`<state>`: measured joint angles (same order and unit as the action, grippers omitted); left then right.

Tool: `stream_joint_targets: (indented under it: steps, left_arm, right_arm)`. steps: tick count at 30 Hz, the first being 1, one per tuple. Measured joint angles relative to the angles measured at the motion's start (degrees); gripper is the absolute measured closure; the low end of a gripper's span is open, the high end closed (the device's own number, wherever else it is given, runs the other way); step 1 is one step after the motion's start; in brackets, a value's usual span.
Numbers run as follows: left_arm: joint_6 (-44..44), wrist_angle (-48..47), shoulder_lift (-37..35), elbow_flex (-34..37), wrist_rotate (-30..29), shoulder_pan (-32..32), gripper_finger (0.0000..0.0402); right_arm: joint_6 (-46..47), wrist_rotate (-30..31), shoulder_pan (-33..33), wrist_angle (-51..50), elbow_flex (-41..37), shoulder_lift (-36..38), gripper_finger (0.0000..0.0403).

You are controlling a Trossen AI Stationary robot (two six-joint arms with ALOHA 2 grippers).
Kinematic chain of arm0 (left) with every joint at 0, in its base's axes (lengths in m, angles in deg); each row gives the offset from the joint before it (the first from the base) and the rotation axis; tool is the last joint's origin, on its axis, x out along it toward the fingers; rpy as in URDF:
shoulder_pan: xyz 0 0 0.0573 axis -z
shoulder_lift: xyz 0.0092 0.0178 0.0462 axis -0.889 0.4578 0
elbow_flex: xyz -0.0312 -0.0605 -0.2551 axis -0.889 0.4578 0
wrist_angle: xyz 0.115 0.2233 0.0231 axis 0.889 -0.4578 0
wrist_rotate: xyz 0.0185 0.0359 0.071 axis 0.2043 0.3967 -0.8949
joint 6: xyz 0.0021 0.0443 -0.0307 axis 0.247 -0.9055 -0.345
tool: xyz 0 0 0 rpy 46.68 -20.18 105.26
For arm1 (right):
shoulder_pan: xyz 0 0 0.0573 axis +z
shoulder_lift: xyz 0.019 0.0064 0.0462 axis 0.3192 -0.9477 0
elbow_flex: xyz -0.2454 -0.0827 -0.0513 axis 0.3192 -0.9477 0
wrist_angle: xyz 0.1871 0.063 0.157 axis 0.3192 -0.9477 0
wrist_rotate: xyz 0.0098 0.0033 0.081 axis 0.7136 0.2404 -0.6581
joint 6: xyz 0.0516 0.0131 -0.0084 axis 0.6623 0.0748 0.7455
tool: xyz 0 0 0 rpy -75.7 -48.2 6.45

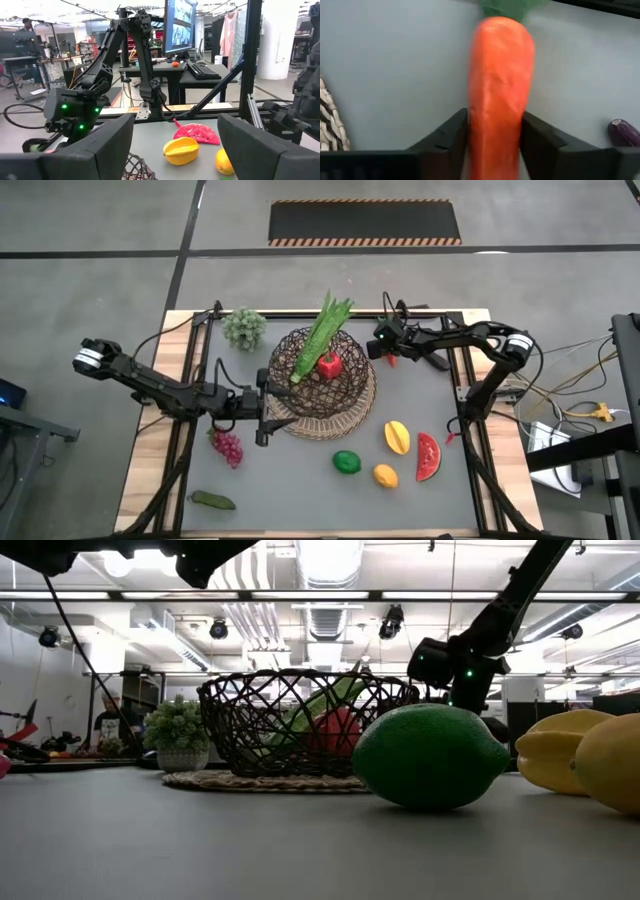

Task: Build produce basket
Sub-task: Put the orange carrot into the basket

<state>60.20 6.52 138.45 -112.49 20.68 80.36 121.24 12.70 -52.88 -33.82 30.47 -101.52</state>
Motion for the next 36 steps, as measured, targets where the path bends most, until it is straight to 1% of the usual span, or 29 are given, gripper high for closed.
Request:
stream_joint_targets:
  steps: [2, 4, 8, 12, 14, 17, 19, 21, 23, 24, 25, 27, 28, 30, 31, 33, 36]
  left_arm:
    - [-0.75, 0.09, 0.0, -0.09, -0.07, 0.0, 0.013]
    - [-0.89, 0.6, 0.0, -0.09, -0.09, 0.0, 0.013]
    - [-0.92, 1.94, -0.02, -0.07, -0.11, 0.0, 0.013]
    - [-0.97, 2.4, -0.02, -0.33, -0.13, 0.0, 0.013]
    - [-1.31, 3.47, -0.02, -0.27, -0.22, 0.0, 0.013]
    - [-1.46, 5.08, -0.02, -0.14, -0.32, -0.2, 0.013]
    - [-1.46, 4.99, 0.0, -0.17, -0.32, -0.53, 0.013]
    - [-1.45, 5.29, 0.18, -0.32, -0.33, -1.07, 0.013]
    - [-1.44, 6.57, 0.68, -0.33, -0.33, -1.6, 0.013]
    - [-1.44, 7.68, 1.04, -0.22, -0.33, -1.93, 0.013]
    - [-1.44, 8.86, 1.52, -0.18, -0.33, -2.28, 0.013]
    - [-1.44, 11.54, 2.69, -0.18, -0.31, -2.82, 0.013]
    - [-1.5, 12.91, 3.52, -0.16, -0.28, -3.07, 0.013]
    - [-2.37, 16.16, 5.53, -0.23, -0.03, -3.59, 0.013]
    - [-2.63, 17.51, 6.72, -0.44, 0.16, -3.73, 0.013]
    - [-3.17, 21.0, 9.52, -1.16, 1.36, -3.98, 0.013]
    - [-4.92, 27.14, 14.19, -2.65, 2.85, -4.23, 0.013]
  right_arm:
    - [-0.59, 0.02, 0.11, -0.04, 0.0, 0.37, 0.0306]
    - [-1.76, 0.01, 0.33, -0.44, 0.0, 1.39, 0.0332]
    - [-3.78, 0.2, 1.05, -0.65, 0.0, 6.17, 0.0334]
    - [-5.86, 1.88, 3.61, -0.6, 0.0, 14.25, 0.033]
    - [-6.94, 4.16, 6.22, -0.56, 0.0, 18.83, 0.0323]
    - [-10.45, 9.04, 12.0, 0.03, 0.0, 25.65, 0.0324]
    - [-14.49, 11.74, 16.82, 1.73, -0.15, 29.44, 0.033]
    - [-19.53, 12.23, 21.78, 5.47, -0.94, 32.29, 0.0332]
    - [-24.74, 11.38, 26.93, 11.64, -2.73, 34.15, 0.0332]
    - [-27.71, 9.8, 29.44, 16.2, -4.07, 34.7, 0.0331]
    - [-31.07, 6.78, 31.78, 21.34, -5.74, 35.11, 0.0329]
    - [-38.66, -2.65, 35.91, 33.66, -9.81, 34.97, 0.0327]
    - [-41.32, -7.69, 37.68, 40.78, -12.02, 34.44, 0.0327]
    - [-44.1, -14.59, 40.31, 55.62, -16.35, 32.05, 0.0328]
    - [-45.27, -16.16, 41.28, 62.16, -18.04, 30.62, 0.0329]
    - [-46.75, -16.23, 42.54, 71.96, -20.6, 27.7, 0.0329]
    - [-47.87, -16.28, 42.82, 79.26, -21.95, 23.84, 0.0329]
